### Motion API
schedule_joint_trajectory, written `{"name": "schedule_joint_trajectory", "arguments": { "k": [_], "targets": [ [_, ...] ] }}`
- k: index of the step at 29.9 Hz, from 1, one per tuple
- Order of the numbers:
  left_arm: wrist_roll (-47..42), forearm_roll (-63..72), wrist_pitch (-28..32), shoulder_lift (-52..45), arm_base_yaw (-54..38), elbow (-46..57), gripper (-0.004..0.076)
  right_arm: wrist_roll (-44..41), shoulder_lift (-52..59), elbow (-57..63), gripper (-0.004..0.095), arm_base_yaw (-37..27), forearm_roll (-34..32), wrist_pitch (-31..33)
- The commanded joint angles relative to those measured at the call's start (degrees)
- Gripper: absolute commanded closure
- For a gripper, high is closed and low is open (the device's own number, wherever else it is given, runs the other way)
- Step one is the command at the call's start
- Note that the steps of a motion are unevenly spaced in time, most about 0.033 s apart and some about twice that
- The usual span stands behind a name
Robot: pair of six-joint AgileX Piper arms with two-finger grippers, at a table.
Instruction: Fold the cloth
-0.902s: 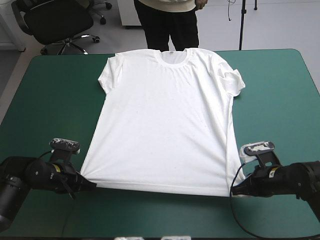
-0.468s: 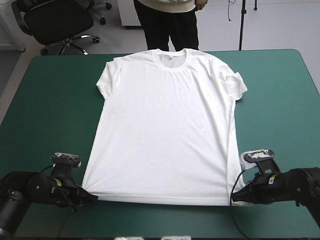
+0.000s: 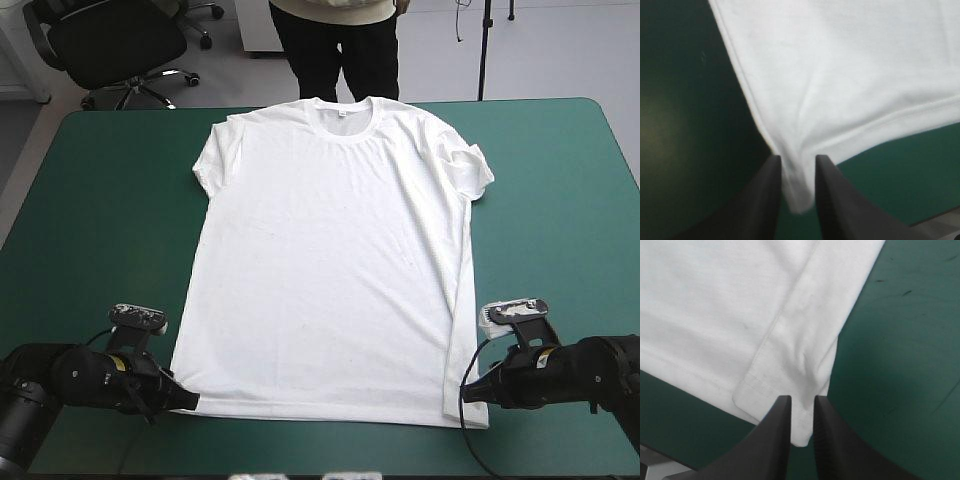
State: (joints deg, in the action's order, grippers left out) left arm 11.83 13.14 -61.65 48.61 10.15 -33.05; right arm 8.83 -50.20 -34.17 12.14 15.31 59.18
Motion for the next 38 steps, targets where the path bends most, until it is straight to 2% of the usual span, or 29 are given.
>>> {"name": "schedule_joint_trajectory", "arguments": {
  "k": [1,4,9,11,17,25,33,38],
  "targets": [
    [0.1,1.4,1.7,-0.5,0.2,-1.3,0.0346,0.7,0.3,-1.4,0.0679,0.0,1.4,-1.0],
    [0.1,1.7,3.4,-0.5,0.2,-2.2,0.0278,1.0,0.3,-2.1,0.0592,0.0,1.4,-1.2],
    [-5.9,0.0,13.0,1.0,0.2,-6.9,0.0279,1.3,0.3,-7.2,0.0537,0.0,0.2,-5.3],
    [-6.6,-0.8,14.0,3.8,0.2,-9.9,0.0279,1.3,0.2,-9.2,0.0538,0.0,-0.8,-6.9],
    [-7.5,-2.8,14.0,18.0,0.1,-20.0,0.0279,1.3,-1.5,-14.3,0.0538,0.0,-4.0,-7.8],
    [-8.2,-1.7,13.8,36.7,-1.1,-37.3,0.0279,2.0,-5.3,-15.8,0.0538,0.0,-4.3,-8.0],
    [-7.1,-0.2,10.7,50.5,-6.5,-50.8,0.0284,2.5,-7.1,-15.8,0.0538,0.0,-4.3,-9.7],
    [-5.9,1.6,12.0,56.7,-6.6,-55.0,0.0325,2.5,-7.2,-15.8,0.054,0.0,-4.3,-10.5]
  ]
}}
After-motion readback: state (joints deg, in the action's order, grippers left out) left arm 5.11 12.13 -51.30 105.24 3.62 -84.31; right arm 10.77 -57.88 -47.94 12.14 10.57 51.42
